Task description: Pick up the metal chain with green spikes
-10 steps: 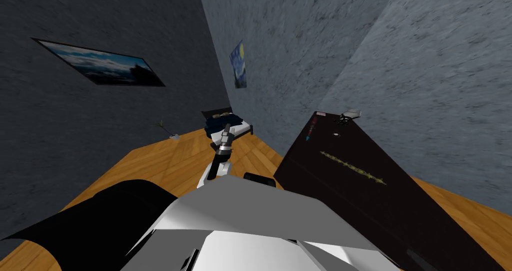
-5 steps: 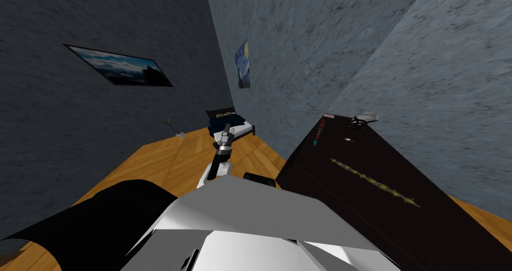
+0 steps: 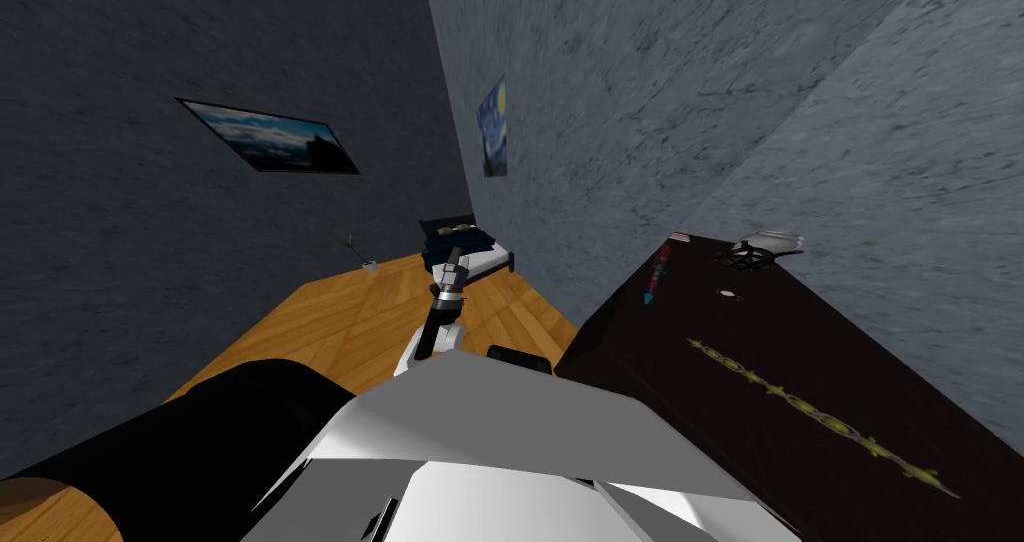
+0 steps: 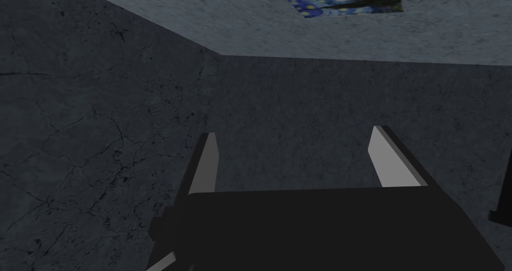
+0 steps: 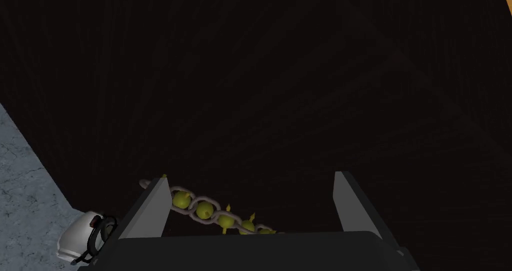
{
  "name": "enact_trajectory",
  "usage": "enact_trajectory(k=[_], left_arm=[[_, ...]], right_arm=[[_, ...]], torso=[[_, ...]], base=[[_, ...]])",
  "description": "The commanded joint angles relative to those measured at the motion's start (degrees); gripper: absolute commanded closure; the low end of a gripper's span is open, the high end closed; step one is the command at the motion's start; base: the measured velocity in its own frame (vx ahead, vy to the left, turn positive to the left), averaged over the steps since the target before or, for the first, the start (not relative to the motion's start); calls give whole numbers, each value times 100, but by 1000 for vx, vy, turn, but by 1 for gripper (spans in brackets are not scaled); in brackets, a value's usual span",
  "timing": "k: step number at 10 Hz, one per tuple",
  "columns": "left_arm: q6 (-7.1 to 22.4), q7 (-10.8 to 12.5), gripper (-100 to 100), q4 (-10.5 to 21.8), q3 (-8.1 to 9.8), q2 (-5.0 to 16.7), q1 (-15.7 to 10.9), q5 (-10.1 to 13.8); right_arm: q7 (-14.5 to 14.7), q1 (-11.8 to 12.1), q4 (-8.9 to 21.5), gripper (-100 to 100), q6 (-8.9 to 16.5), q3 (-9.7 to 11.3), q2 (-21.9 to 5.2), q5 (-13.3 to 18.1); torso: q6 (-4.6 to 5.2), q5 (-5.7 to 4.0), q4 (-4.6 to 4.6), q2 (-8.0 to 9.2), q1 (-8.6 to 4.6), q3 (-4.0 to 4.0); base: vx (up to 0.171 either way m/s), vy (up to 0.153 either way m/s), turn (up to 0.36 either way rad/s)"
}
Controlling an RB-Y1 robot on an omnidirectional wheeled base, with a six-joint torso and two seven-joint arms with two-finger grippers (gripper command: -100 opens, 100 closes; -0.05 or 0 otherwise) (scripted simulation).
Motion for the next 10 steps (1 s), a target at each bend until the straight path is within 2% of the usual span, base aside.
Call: enact_trajectory(k=[1,2,6,10], left_arm=[[0,0,0,0,0,0,0,0],[0,0,0,0,0,0,0,0],[0,0,0,0,0,0,0,0],[0,0,0,0,0,0,0,0]], right_arm=[[149,30,185,-100,-6,50,-286,245],[149,30,185,-100,-6,50,-353,245],[496,-6,496,-100,-10,276,-1067,866],[755,-119,624,-100,-24,535,-1524,1358]], torso=[[0,0,0,0,0,0],[-1,-1,-1,-3,-3,-2],[1,-3,-2,-10,-11,-6],[3,-3,-1,-3,-8,-2]], base=[[94,-1,148],[71,-4,53],[104,-17,100],[96,-23,79]])
